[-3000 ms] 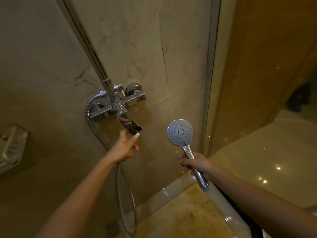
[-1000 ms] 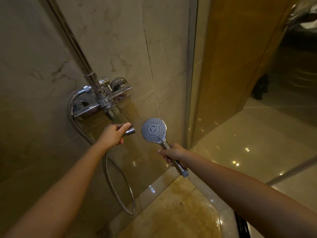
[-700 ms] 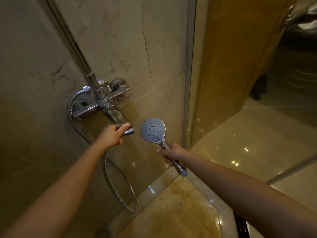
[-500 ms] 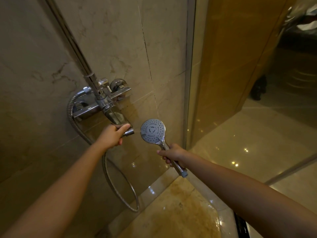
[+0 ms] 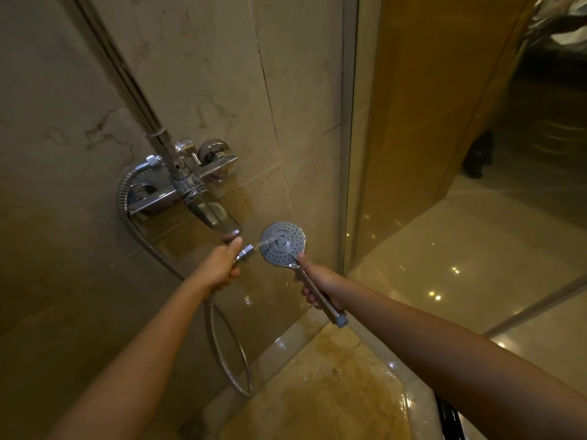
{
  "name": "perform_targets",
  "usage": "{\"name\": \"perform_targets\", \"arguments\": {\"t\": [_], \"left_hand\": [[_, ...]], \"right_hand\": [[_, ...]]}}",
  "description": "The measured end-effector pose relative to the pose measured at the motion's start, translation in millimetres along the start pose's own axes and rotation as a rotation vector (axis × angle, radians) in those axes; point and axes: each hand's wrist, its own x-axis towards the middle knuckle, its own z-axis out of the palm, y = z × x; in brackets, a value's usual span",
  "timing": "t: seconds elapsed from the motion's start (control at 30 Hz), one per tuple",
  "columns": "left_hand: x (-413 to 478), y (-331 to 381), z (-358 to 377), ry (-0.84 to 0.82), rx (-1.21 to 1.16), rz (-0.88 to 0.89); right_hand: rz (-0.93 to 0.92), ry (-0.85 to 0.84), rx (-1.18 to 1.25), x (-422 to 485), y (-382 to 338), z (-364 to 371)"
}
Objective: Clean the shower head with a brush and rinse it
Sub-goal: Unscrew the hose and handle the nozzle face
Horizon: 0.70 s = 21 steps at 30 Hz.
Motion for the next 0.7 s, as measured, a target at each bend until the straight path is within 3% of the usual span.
{"name": "perform_targets", "arguments": {"t": [0.07,0.33,0.5,0.7], "left_hand": [[1,-14,18,-0.048,-0.062,-0.067],[28,-17,84,0.018,-0.388,-0.188],[46,-31,144,-0.151,-0.455,-0.230],[59,-72,188,-0.122,-0.415,-0.092]], "right_hand": [[-0.009,0.009,0.005,4,5,-2],[-0.017,0.018,0.127,43,46,-21],[0.032,0.003,0.202,68,86,-32],[0.116,-0.011,0.346,89,124,-42]]}}
